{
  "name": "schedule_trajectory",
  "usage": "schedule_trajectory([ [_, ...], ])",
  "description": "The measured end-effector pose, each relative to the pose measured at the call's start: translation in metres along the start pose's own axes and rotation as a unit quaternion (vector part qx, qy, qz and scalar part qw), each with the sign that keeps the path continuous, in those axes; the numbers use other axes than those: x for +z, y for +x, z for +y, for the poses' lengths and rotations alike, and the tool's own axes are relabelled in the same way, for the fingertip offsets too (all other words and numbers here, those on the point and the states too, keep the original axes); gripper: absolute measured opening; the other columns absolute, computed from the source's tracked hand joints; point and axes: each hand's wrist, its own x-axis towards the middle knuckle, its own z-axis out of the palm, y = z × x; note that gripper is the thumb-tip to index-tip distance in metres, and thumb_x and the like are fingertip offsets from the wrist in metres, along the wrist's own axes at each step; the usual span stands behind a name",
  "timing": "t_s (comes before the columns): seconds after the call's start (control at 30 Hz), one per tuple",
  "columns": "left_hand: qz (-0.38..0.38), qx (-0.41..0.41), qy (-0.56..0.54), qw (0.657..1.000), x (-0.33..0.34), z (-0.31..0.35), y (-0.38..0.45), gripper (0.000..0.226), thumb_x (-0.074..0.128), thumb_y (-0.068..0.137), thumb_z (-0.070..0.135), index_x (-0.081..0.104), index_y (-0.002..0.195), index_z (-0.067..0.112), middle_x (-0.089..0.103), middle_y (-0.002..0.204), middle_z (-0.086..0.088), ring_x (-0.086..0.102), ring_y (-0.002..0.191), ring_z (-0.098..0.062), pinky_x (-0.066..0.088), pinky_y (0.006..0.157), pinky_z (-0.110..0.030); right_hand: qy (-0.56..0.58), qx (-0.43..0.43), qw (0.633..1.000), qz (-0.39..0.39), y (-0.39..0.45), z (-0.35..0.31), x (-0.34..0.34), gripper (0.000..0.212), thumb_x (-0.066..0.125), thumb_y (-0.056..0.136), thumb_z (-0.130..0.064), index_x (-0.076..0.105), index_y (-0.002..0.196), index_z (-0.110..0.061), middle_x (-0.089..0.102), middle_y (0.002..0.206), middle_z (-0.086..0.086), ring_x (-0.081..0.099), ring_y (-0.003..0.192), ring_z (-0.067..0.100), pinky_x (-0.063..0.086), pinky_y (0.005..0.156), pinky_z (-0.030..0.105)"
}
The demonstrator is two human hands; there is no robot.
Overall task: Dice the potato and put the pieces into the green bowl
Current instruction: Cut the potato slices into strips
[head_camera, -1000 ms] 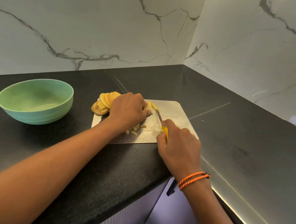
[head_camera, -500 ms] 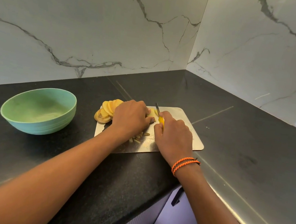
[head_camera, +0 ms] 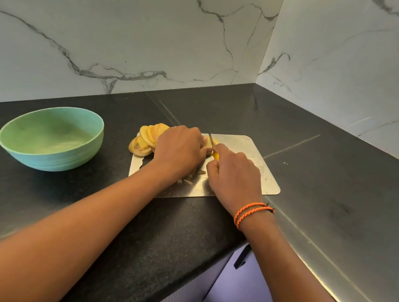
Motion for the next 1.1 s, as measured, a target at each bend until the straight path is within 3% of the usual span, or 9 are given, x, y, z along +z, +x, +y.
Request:
schedule_trajectory([
  [0.13, -0.005, -0.006, -0.004, 1.000, -0.001, 0.000, 0.000, 0.043, 0.061, 0.098, 0.062, 0.082, 0.105, 0.025, 0.074, 0.083, 0.002, 0.065, 0.071, -0.019, 0.061, 0.067, -0.039, 0.025, 0.006, 1.000, -0.006, 0.000, 0.000, -0.004, 0.031, 0.044, 0.103, -0.032, 0.060, 0.127, -0.023, 0.064, 0.102, 0.008, 0.048, 0.081, 0.024, 0.033, 0.069, 0.034],
  [0.27, 0.000, -0.002, -0.002, 1.000, -0.001, 0.001, -0.001, 0.042, 0.062, 0.097, 0.061, 0.082, 0.105, 0.025, 0.074, 0.082, 0.002, 0.066, 0.072, -0.019, 0.060, 0.066, -0.037, 0.027, 0.005, 1.000, -0.009, -0.016, 0.004, -0.007, 0.035, 0.043, 0.102, -0.033, 0.057, 0.134, -0.026, 0.064, 0.101, 0.008, 0.059, 0.090, 0.029, 0.036, 0.068, 0.035],
  [0.4, -0.003, -0.002, -0.007, 1.000, -0.001, 0.000, -0.001, 0.042, 0.062, 0.097, 0.062, 0.083, 0.104, 0.026, 0.077, 0.086, 0.004, 0.064, 0.070, -0.015, 0.057, 0.061, -0.033, 0.039, 0.006, 0.999, -0.004, -0.036, 0.007, -0.010, 0.037, 0.048, 0.102, -0.036, 0.054, 0.139, -0.030, 0.059, 0.088, -0.002, 0.050, 0.078, 0.017, 0.026, 0.055, 0.023],
  [0.57, -0.007, -0.002, -0.006, 1.000, 0.000, 0.000, -0.001, 0.044, 0.061, 0.097, 0.063, 0.083, 0.107, 0.027, 0.079, 0.094, 0.005, 0.065, 0.072, -0.013, 0.050, 0.056, -0.029, 0.028, 0.018, 0.999, 0.013, -0.050, 0.015, -0.011, 0.038, 0.048, 0.100, -0.038, 0.056, 0.136, -0.031, 0.063, 0.083, -0.002, 0.058, 0.076, 0.016, 0.049, 0.063, 0.031],
  [0.77, 0.008, -0.012, -0.021, 1.000, -0.001, 0.001, -0.003, 0.041, 0.064, 0.095, 0.063, 0.083, 0.105, 0.027, 0.080, 0.095, 0.007, 0.067, 0.074, -0.013, 0.053, 0.058, -0.030, 0.038, 0.028, 0.999, 0.025, -0.049, 0.022, -0.015, 0.040, 0.049, 0.101, -0.041, 0.057, 0.138, -0.031, 0.061, 0.081, -0.004, 0.055, 0.074, 0.013, 0.045, 0.062, 0.030],
  [0.87, 0.013, -0.013, -0.034, 0.999, -0.003, 0.000, -0.004, 0.040, 0.066, 0.094, 0.063, 0.084, 0.101, 0.027, 0.080, 0.093, 0.005, 0.068, 0.075, -0.014, 0.053, 0.057, -0.030, 0.052, 0.017, 0.998, 0.023, -0.041, 0.017, -0.010, 0.040, 0.049, 0.101, -0.040, 0.057, 0.139, -0.031, 0.062, 0.080, -0.003, 0.056, 0.073, 0.014, 0.050, 0.064, 0.033],
  [1.0, 0.006, -0.020, -0.029, 0.999, -0.003, 0.000, -0.002, 0.035, 0.065, 0.097, 0.057, 0.083, 0.102, 0.026, 0.079, 0.091, 0.005, 0.067, 0.074, -0.015, 0.058, 0.063, -0.036, 0.051, 0.026, 0.998, 0.030, -0.018, 0.009, -0.004, 0.040, 0.049, 0.099, -0.033, 0.057, 0.138, -0.030, 0.065, 0.091, 0.004, 0.058, 0.085, 0.025, 0.036, 0.066, 0.034],
  [1.1, 0.005, -0.029, -0.026, 0.999, -0.002, -0.001, -0.001, 0.032, 0.065, 0.098, 0.053, 0.081, 0.108, 0.026, 0.078, 0.094, 0.006, 0.067, 0.076, -0.015, 0.057, 0.064, -0.035, 0.052, 0.028, 0.998, 0.033, 0.000, 0.006, 0.001, 0.040, 0.048, 0.097, -0.031, 0.059, 0.136, -0.029, 0.067, 0.097, 0.008, 0.060, 0.091, 0.031, 0.037, 0.068, 0.035],
])
